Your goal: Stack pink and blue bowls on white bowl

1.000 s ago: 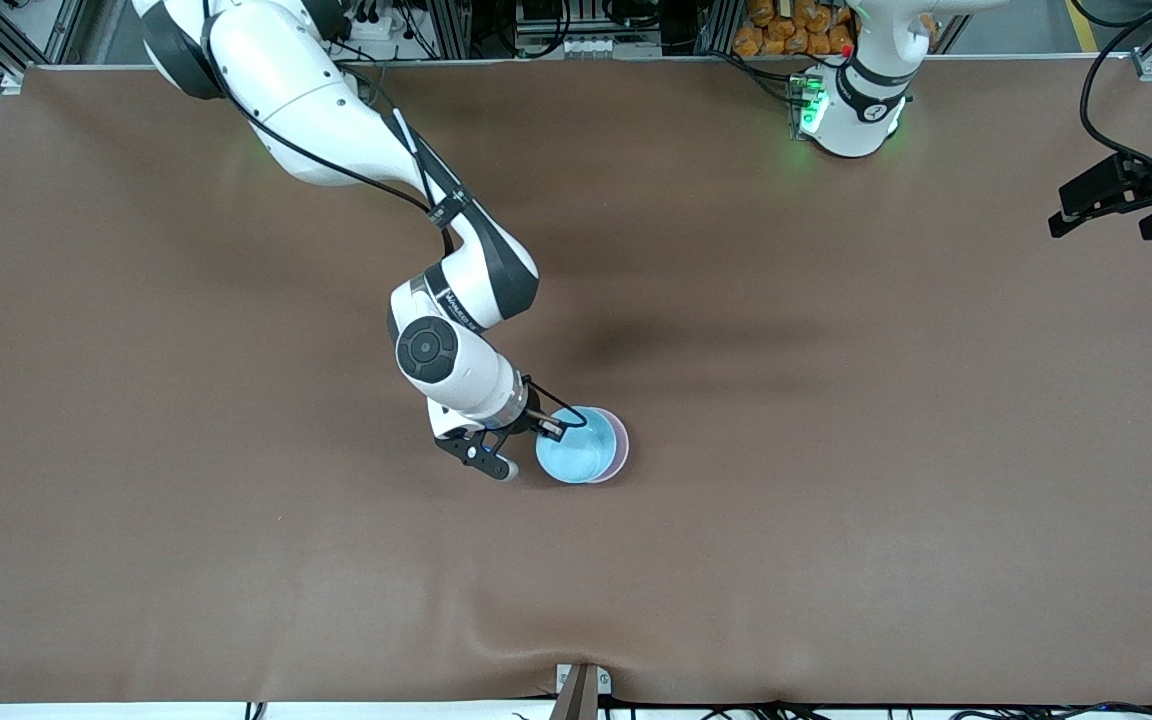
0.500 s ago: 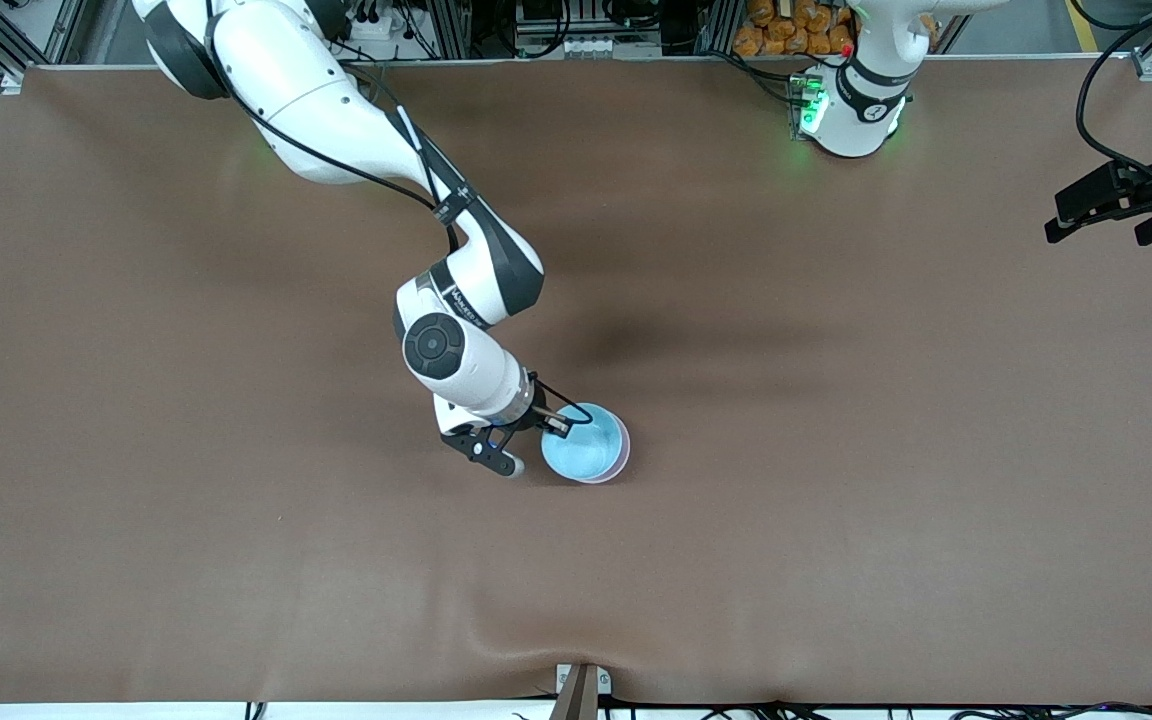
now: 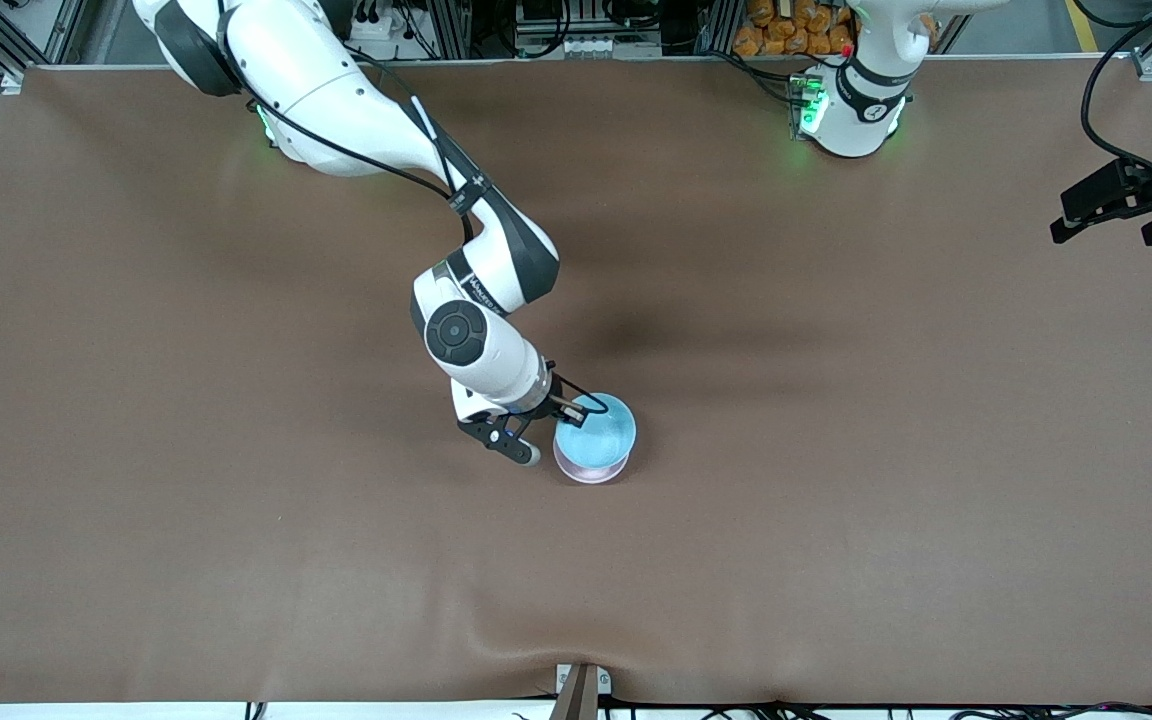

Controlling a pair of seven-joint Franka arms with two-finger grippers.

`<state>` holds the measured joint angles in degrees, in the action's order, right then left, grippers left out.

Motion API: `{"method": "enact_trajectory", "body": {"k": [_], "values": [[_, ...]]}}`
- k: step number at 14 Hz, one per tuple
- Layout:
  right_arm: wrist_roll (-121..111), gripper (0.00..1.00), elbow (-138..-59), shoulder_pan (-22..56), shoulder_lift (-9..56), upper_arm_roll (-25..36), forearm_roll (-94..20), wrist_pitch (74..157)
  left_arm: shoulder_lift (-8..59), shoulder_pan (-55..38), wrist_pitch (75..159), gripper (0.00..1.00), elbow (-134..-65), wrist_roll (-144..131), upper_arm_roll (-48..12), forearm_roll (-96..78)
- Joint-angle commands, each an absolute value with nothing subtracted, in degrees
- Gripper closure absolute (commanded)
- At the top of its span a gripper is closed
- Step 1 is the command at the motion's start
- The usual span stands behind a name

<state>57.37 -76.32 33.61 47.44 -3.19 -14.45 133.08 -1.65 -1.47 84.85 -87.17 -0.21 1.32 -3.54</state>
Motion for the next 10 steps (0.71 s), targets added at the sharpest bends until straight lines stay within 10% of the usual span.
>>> {"method": "enact_trajectory", "body": {"k": [1,3,4,5,10], "values": [[58.18,1.00,-74.44,33.13,48.69,-3.43,-13.89,132.71,-0.88,-1.58,84.81,0.00,-85.87,-0.79,1.14,-2.28],[58.27,1.00,-74.62,33.13,48.78,-3.43,-13.80,132.71,-0.88,-1.76,84.81,0.00,-85.87,-0.88,1.06,-2.20],[57.92,0.63,-74.62,33.13,48.69,-3.43,-13.71,132.71,-0.88,-1.76,84.81,0.00,-85.78,-0.88,1.14,-2.20],[58.36,0.03,-74.62,33.13,48.69,-3.34,-13.62,132.71,-0.79,-1.67,84.81,0.00,-85.87,-0.79,1.06,-2.20],[57.48,0.00,-74.36,32.17,46.32,-1.85,-11.09,132.10,-0.79,-1.76,84.81,0.00,-85.87,-0.79,1.05,-2.20]]}}
